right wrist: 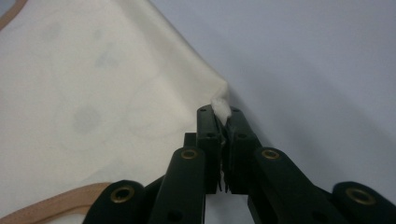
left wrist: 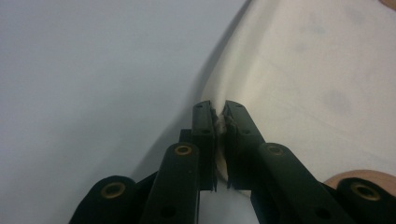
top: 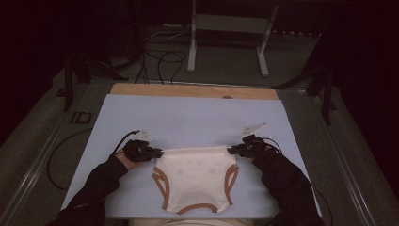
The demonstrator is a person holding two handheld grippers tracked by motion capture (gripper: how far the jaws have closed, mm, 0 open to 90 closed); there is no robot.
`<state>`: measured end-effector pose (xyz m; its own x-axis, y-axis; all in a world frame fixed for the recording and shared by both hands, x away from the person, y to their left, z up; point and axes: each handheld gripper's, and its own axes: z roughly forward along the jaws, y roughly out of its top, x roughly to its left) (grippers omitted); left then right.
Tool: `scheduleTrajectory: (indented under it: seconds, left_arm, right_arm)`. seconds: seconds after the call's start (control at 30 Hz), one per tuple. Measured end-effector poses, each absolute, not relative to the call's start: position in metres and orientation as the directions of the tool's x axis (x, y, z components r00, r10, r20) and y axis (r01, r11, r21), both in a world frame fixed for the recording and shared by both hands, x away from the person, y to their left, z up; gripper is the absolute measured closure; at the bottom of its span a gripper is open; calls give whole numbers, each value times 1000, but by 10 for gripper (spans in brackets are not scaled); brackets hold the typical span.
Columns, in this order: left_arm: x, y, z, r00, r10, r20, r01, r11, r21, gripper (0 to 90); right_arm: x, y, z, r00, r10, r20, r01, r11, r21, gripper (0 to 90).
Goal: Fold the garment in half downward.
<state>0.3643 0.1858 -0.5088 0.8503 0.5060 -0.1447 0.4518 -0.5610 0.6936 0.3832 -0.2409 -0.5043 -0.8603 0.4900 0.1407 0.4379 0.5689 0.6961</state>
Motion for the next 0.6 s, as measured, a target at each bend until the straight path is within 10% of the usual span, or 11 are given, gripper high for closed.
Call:
scheduleTrajectory:
  seconds: [0.6]
  left_arm:
    - [396, 179, -497, 836, 543, -77, 437, -575, 692, 843]
  right_arm:
    - [405, -238, -507, -827, 543, 147, 478, 540, 693, 867]
